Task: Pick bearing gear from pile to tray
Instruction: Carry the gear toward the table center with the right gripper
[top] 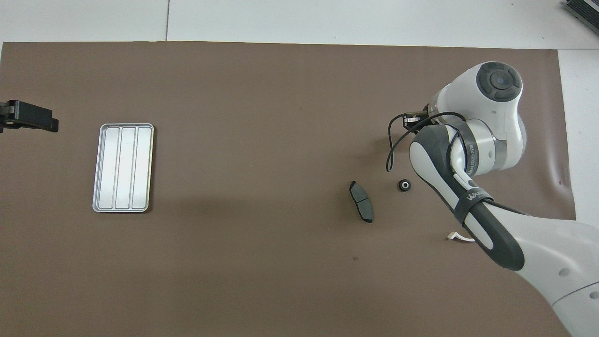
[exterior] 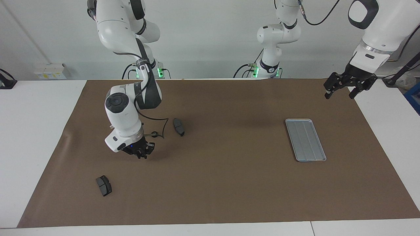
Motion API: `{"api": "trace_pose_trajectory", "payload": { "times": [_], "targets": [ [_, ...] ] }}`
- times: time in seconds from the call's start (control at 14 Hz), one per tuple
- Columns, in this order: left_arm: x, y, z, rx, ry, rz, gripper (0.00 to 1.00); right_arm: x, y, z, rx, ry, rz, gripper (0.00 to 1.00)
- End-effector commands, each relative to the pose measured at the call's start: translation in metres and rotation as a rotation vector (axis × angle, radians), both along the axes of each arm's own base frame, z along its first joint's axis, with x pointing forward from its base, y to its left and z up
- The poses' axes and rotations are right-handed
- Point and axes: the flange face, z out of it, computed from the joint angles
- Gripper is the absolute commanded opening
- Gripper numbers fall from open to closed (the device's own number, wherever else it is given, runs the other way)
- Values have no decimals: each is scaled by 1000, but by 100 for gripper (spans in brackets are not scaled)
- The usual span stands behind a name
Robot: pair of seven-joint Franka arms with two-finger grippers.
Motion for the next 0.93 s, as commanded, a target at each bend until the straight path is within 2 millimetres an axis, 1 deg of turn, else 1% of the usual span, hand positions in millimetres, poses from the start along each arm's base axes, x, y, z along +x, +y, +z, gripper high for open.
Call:
{"api": "trace_pose_trajectory", "payload": {
  "times": [0.0, 0.07, 0.14, 0.29, 0.36, 0.43, 0.5, 0.57, 0.72, 0.79, 0.86],
  "targets": [
    [0, -6, 0, -2, 14, 7, 100, -15, 35, 4, 0, -6, -59, 0],
    [1, -6, -1, -2, 14, 10, 100, -18, 48, 5, 11, -5, -72, 0],
    [0, -6, -1, -2, 16, 13, 100, -23, 69, 6, 23, -16, -101, 0],
    [0, -14, -1, -2, 14, 1, 100, -31, 105, 10, 37, -30, -134, 0],
    [0, -15, -1, -2, 14, 0, 100, -38, 128, 13, 46, -35, -124, 0],
    [0, -15, -1, -2, 14, 1, 100, -42, 148, 19, 68, -39, -154, 0],
    [0, -17, -1, -2, 14, -2, 100, -48, 168, 18, 75, -39, -170, 0],
    [0, -17, -1, -2, 14, -2, 100, -50, 183, 18, 81, -44, -171, 0],
    [0, -22, -2, -2, 17, -11, 100, -49, 217, 15, 96, -47, -175, 0],
    [0, -25, -5, -2, 24, -10, 100, -48, 232, 10, 92, -48, -186, 0],
    [0, -27, -5, -3, 26, 4, 100, -47, 241, 7, 93, -53, -196, 0]
  ]
}}
